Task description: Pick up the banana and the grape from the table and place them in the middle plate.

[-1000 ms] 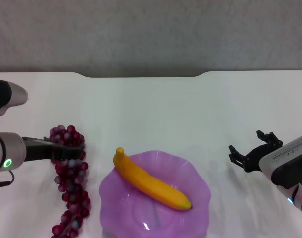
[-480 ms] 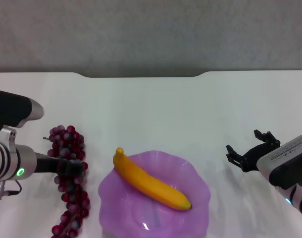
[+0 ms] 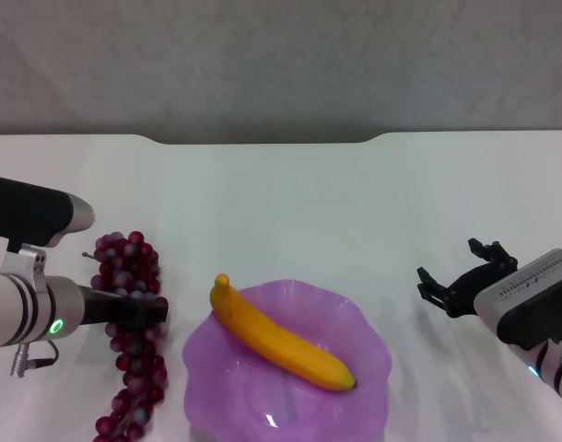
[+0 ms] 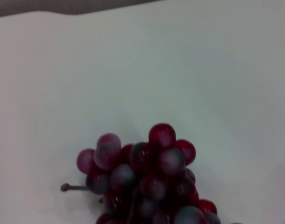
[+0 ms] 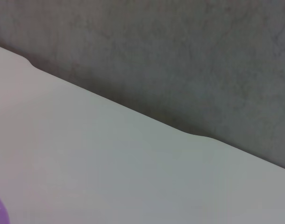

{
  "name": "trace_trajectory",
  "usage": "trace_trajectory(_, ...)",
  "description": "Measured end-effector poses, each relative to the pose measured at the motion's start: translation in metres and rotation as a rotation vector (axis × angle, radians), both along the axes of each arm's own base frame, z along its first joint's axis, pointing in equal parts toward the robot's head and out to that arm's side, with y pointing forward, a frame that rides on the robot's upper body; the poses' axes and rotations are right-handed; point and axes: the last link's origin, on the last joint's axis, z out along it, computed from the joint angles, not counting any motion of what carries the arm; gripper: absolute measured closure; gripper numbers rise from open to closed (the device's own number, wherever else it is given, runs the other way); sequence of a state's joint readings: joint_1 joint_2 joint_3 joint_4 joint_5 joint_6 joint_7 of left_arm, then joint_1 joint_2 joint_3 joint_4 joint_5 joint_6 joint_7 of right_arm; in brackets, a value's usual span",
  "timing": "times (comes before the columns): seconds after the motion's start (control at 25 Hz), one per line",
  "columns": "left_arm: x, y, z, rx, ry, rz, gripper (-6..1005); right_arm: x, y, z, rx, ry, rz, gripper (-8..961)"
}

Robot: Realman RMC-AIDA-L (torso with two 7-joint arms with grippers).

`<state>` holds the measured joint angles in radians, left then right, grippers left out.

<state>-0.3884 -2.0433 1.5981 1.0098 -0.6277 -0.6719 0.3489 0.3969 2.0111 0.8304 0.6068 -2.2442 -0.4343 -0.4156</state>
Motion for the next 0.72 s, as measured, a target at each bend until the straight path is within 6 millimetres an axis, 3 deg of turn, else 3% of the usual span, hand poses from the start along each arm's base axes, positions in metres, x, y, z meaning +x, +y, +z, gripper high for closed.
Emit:
trace_trajectory(0.4, -0.013, 0.001, 0.002, 0.076, -0.001, 0.004, 140, -0.002, 0.000, -0.001, -0.002, 0.003, 0.005, 61)
trace_trajectory(0.6, -0.016, -0.001, 0.002, 0.096, -0.009, 0.007, 364, -0.003, 0.000, -0.001, -0.002, 0.004, 0.006, 61)
trace_trajectory(0.72, -0.017, -0.001, 0.002, 0.098, -0.008, 0.005, 555, -0.003, 0.000, -0.001, -0.003, 0.004, 0.007, 61)
